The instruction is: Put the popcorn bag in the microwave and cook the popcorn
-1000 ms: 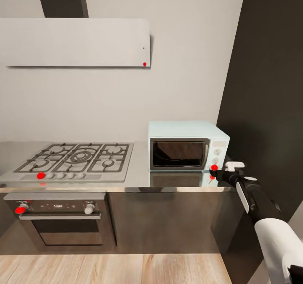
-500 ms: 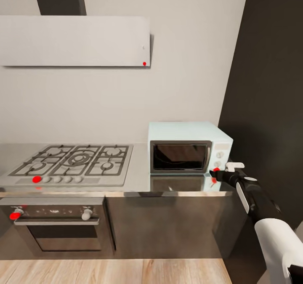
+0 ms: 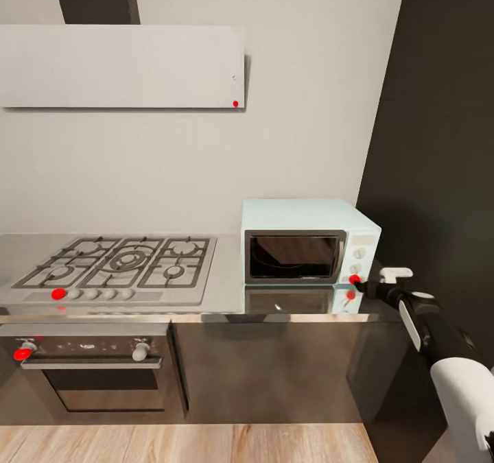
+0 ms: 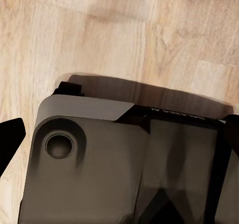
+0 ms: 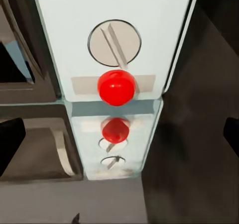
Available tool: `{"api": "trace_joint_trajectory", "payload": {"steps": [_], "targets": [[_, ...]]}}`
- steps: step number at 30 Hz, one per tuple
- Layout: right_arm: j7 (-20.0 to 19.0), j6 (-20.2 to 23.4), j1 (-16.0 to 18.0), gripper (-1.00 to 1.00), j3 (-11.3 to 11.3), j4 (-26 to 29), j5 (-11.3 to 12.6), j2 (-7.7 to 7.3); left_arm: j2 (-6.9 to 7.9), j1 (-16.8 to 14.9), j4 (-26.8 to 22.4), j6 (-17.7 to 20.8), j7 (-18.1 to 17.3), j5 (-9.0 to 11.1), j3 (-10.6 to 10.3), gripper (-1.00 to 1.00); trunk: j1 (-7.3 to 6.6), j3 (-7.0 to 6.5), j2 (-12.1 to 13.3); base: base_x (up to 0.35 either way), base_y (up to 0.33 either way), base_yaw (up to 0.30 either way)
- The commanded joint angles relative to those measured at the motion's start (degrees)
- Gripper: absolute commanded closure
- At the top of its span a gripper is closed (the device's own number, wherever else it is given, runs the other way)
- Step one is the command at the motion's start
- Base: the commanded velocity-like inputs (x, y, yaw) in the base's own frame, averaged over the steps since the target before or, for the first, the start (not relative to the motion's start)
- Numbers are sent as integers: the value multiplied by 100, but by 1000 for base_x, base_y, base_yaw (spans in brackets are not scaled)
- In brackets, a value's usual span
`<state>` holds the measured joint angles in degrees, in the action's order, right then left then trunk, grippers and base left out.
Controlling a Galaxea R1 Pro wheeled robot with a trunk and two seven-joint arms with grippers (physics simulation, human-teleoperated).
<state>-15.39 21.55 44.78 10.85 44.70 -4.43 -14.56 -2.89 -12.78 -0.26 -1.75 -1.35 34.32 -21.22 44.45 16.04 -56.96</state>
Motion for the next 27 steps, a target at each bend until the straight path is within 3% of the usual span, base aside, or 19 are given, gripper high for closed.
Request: {"api": "trace_joint_trajectory", "payload": {"steps": [1, 5, 14, 15, 27], "targets": [[-59, -17, 4, -100, 22, -17, -47, -8, -1, -5, 9, -18, -14, 57, -48, -100, 0, 7, -5, 0, 0, 0], [-84, -81, 4, -100, 11, -54, -68, -75, -1, -5, 9, -18, -14, 57, -48, -100, 0, 7, -5, 0, 0, 0], [-78, -76, 4, -100, 4, -58, -65, -31, -1, -5, 9, -18, -14, 57, -48, -100, 0, 7, -5, 0, 0, 0], [-78, -74, 4, 100, 4, -58, -59, -32, -1, -5, 9, -18, -14, 57, -48, -100, 0, 7, -5, 0, 0, 0], [5, -53, 4, 100, -3, -9, -75, 2, -7, -5, 9, -18, -14, 57, -48, -100, 0, 7, -5, 0, 0, 0]]}}
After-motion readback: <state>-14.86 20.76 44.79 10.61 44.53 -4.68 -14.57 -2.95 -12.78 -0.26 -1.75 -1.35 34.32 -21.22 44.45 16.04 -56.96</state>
